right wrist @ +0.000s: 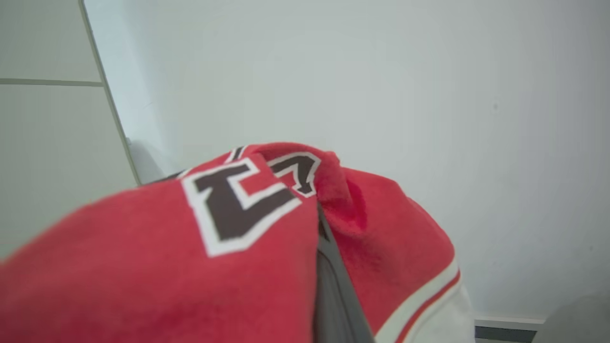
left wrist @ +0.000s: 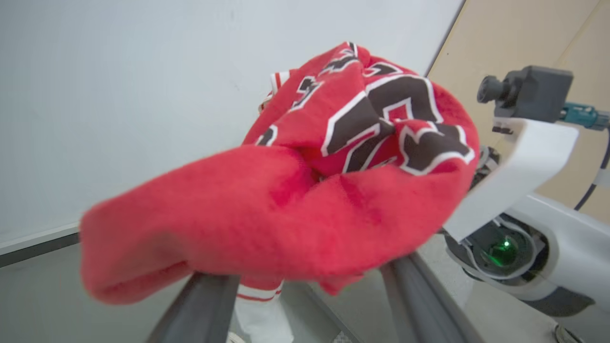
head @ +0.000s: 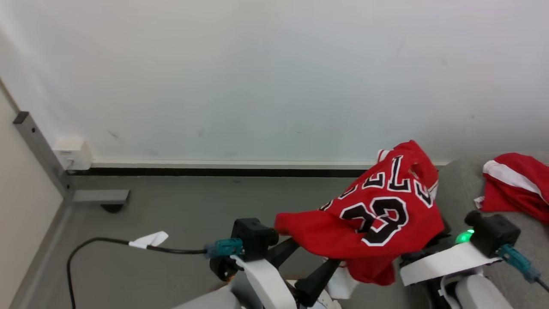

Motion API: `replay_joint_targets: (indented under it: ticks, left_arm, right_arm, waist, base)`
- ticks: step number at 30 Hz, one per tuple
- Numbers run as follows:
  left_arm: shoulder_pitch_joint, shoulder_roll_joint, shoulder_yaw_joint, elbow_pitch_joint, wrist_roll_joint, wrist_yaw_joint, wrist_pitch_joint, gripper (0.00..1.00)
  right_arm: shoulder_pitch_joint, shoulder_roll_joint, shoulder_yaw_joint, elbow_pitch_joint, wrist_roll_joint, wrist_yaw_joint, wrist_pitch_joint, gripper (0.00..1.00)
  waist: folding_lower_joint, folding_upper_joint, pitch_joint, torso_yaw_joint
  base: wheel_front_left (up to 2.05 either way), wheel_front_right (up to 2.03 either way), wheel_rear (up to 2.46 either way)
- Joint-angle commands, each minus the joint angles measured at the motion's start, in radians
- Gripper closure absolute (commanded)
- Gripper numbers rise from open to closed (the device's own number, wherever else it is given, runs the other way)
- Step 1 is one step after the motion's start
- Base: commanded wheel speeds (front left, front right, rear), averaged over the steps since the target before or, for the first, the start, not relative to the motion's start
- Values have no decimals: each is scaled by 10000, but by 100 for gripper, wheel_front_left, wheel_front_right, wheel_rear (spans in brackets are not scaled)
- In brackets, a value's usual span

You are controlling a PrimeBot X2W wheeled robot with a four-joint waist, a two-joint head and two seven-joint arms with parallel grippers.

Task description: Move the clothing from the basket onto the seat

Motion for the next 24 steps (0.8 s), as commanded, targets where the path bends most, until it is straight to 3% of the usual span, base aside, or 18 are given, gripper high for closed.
replay_joint_targets:
  ticks: [1,8,16,24]
  left_arm:
    - [216,-3,-128,63,135,-101,-82,0]
    - [228,41,-224,161,444,-228,-363,0]
    - [-180,160,-173,98,1013,-194,-615,0]
    - [-444,190,-155,7,1472,-139,-736,0]
  right_arm:
    - [71,-296,-463,-234,-165,-23,-23,100]
    - [444,-788,-1756,-1344,-564,-23,471,100]
    - [1018,-567,-2536,-2474,-765,-23,927,100]
    - [1219,-358,-2652,-2958,-812,-23,1143,100]
  waist:
    - [-1,0,157,-582]
    - [-1,0,582,-1954]
    - [-1,0,985,-3282]
    - [-1,0,1177,-4314]
  base:
    - [0,0,0]
    - [0,0,0]
    - [0,0,0]
    - [0,0,0]
